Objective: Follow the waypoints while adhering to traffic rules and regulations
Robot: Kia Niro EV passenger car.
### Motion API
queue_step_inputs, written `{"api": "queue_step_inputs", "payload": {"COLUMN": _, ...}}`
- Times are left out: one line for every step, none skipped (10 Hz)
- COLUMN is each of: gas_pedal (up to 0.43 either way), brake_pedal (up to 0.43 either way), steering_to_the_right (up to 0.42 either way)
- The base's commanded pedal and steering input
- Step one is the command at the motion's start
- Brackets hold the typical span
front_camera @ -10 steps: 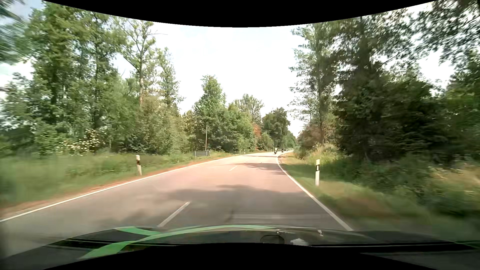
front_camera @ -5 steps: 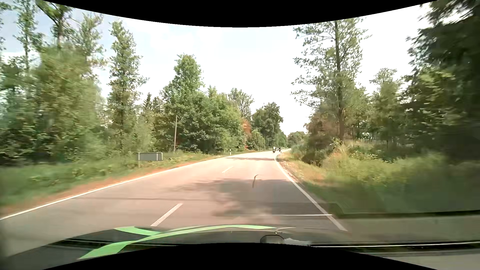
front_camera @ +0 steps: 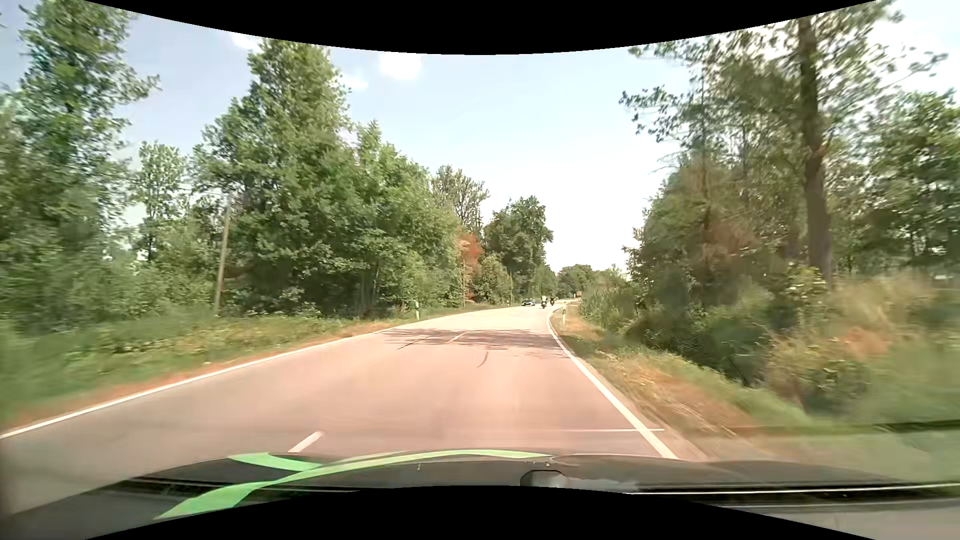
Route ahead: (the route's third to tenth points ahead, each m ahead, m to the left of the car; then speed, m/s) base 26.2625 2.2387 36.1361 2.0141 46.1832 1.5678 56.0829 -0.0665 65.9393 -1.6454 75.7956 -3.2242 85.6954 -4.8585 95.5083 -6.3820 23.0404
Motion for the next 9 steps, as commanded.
{"api": "queue_step_inputs", "payload": {"gas_pedal": 0.280, "brake_pedal": 0.000, "steering_to_the_right": 0.020}}
{"api": "queue_step_inputs", "payload": {"gas_pedal": 0.287, "brake_pedal": 0.000, "steering_to_the_right": 0.020}}
{"api": "queue_step_inputs", "payload": {"gas_pedal": 0.311, "brake_pedal": 0.000, "steering_to_the_right": 0.020}}
{"api": "queue_step_inputs", "payload": {"gas_pedal": 0.311, "brake_pedal": 0.000, "steering_to_the_right": 0.020}}
{"api": "queue_step_inputs", "payload": {"gas_pedal": 0.311, "brake_pedal": 0.000, "steering_to_the_right": 0.020}}
{"api": "queue_step_inputs", "payload": {"gas_pedal": 0.319, "brake_pedal": 0.000, "steering_to_the_right": 0.020}}
{"api": "queue_step_inputs", "payload": {"gas_pedal": 0.331, "brake_pedal": 0.000, "steering_to_the_right": 0.020}}
{"api": "queue_step_inputs", "payload": {"gas_pedal": 0.331, "brake_pedal": 0.000, "steering_to_the_right": 0.019}}
{"api": "queue_step_inputs", "payload": {"gas_pedal": 0.331, "brake_pedal": 0.000, "steering_to_the_right": 0.020}}
